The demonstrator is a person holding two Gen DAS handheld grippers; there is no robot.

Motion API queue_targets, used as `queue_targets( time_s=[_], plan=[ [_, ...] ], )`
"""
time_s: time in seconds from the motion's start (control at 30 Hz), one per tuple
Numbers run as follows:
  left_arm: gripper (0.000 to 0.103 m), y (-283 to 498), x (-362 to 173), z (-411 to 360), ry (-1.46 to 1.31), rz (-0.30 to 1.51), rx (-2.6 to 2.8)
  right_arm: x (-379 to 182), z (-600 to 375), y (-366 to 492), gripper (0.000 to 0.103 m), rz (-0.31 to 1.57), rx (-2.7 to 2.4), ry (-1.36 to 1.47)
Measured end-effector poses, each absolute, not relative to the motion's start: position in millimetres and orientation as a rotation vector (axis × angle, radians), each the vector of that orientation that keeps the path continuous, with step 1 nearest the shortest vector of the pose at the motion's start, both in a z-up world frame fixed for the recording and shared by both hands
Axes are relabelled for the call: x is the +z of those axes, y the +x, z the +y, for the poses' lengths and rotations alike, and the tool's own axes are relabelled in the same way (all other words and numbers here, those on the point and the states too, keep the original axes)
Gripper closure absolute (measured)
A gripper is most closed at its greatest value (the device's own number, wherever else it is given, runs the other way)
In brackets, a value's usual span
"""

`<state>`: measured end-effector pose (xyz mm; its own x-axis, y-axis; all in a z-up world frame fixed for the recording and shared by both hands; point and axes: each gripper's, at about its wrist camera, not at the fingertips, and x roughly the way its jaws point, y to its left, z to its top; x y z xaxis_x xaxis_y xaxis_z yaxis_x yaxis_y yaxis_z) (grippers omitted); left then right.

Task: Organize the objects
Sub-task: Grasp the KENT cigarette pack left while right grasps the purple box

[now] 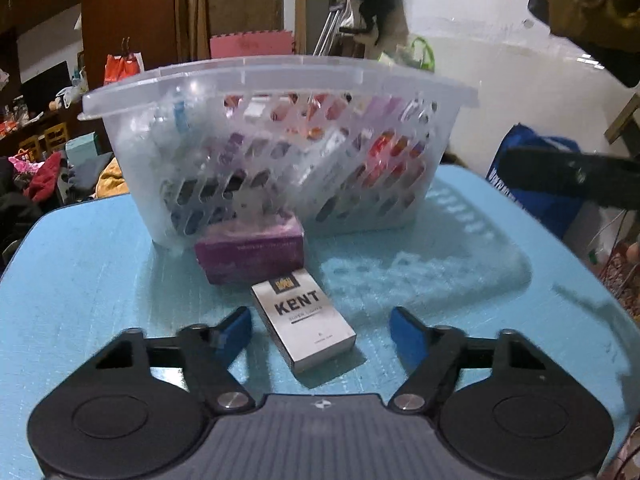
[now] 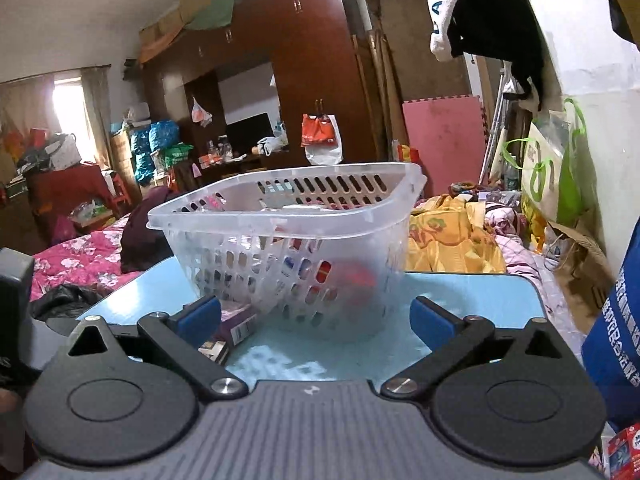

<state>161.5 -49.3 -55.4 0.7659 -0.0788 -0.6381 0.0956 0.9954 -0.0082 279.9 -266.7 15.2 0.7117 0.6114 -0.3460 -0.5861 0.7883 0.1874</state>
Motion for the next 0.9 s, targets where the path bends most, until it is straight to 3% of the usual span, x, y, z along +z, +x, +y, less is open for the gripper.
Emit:
queue_targets(
  time_s=[0.03,0.17,0.67,0.77,0.8,0.9],
  plan=[
    [0.048,161,-57,-49,0.038,0.682,-0.073,10,-266,272,0.0,0.406,0.665,0.065],
    [0.055,157,-56,-37,0.005,0.657,-0.067,0,-255,269,0.0,0.418,0.678,0.061],
    [0.058,102,-40,88,-0.166,0.501,0.102,-36,-111,296,0.0,0.714,0.623,0.059],
    [0.058,103,-40,91,-0.169,0.493,0.096,-37,-105,294,0.016,0.704,0.566,0.003],
    [0.058,104,-40,91,-0.164,0.494,0.092,-37,-106,292,0.027,0.699,0.562,-0.017],
    [0.058,106,-41,91,-0.153,0.499,0.092,-37,-119,284,0.027,0.696,0.598,-0.008]
  ],
)
